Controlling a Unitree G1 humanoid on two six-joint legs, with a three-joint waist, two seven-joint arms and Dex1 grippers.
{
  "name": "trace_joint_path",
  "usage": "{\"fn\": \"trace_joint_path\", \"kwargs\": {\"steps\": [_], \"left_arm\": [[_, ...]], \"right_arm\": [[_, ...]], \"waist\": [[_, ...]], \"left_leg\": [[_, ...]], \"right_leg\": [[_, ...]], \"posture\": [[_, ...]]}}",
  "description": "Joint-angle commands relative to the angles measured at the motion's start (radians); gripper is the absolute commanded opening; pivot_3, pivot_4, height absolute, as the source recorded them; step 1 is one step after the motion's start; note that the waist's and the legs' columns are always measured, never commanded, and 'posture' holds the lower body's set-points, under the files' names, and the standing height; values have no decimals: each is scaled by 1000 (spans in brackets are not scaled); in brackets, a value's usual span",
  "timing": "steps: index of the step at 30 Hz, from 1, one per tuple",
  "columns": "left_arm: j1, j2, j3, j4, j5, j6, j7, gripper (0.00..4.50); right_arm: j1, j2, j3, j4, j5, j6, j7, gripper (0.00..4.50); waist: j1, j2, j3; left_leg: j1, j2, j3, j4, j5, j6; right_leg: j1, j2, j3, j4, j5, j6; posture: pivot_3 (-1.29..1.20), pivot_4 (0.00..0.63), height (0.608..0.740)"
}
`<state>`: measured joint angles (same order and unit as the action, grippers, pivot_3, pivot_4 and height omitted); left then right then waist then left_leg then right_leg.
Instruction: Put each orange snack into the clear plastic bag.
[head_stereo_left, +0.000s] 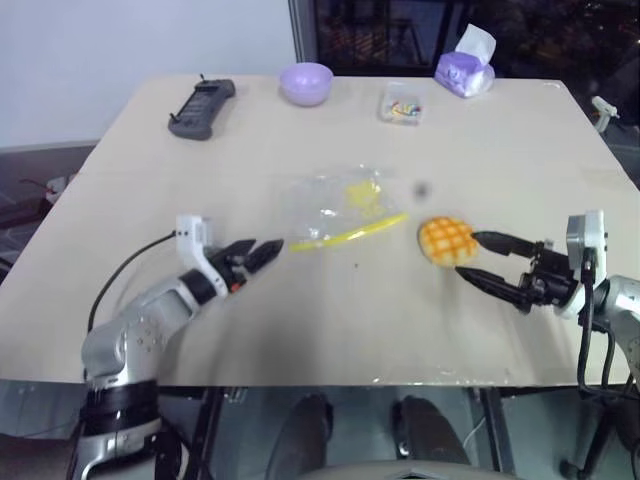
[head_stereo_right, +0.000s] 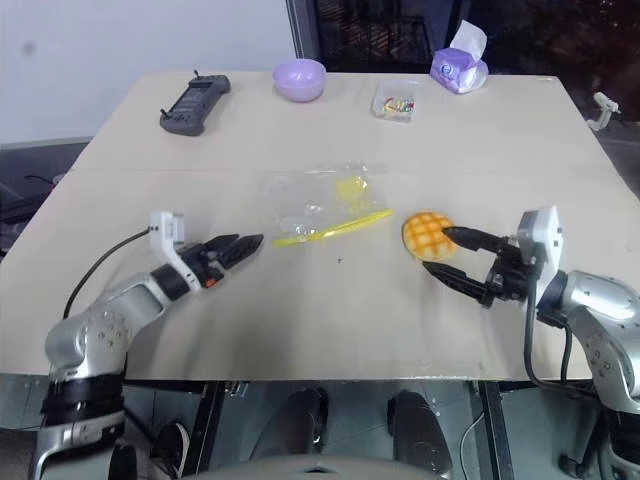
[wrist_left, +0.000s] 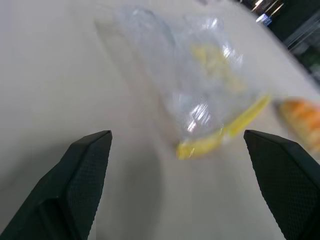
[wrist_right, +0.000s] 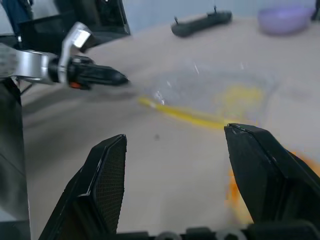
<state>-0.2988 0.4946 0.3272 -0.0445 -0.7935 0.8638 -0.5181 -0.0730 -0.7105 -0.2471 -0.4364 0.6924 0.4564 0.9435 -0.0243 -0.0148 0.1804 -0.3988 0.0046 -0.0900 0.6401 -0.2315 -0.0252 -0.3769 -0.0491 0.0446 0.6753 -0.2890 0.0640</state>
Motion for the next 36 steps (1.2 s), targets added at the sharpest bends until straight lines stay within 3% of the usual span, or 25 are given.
{"fn": "trace_joint_path", "kwargs": {"steps": [1,17,21,26,28,36], "left_arm": [[-102,-21,34,96,-55,62,16,4469],[-421,-140,-44,493,32,209,59,4469],[-456,-150,-25,536,18,256,35,3269],[-462,-163,-10,524,23,296,60,850],[-463,-174,29,522,-3,329,86,72],[-500,-272,400,512,-302,569,315,72]], "right_arm": [[-10,-11,-12,-42,16,14,-26,3367],[30,-2,-16,-81,-9,4,-98,3367],[15,4,0,-71,-20,0,-105,3437],[-13,17,22,-54,-57,-23,-117,3437],[-50,29,47,-18,-119,-61,-143,3437],[-161,55,294,149,-493,-202,-240,3437]], "waist": [[3,0,0],[16,0,-1],[10,0,-1],[5,0,0],[5,0,0],[2,-1,0]], "left_leg": [[0,0,0,0,0,0],[0,-2,-1,4,0,0],[0,-2,-1,4,0,0],[-1,-1,0,4,0,0],[0,-1,-1,4,0,0],[-1,-1,-1,4,0,-1]], "right_leg": [[0,0,0,0,0,0],[1,-1,0,3,0,0],[0,-1,0,3,0,0],[0,-1,0,2,0,0],[0,-1,0,3,0,0],[-1,-1,0,3,0,0]], "posture": [[0,150,740],[0,150,740],[0,150,740],[0,150,740],[0,150,740],[0,150,740]]}}
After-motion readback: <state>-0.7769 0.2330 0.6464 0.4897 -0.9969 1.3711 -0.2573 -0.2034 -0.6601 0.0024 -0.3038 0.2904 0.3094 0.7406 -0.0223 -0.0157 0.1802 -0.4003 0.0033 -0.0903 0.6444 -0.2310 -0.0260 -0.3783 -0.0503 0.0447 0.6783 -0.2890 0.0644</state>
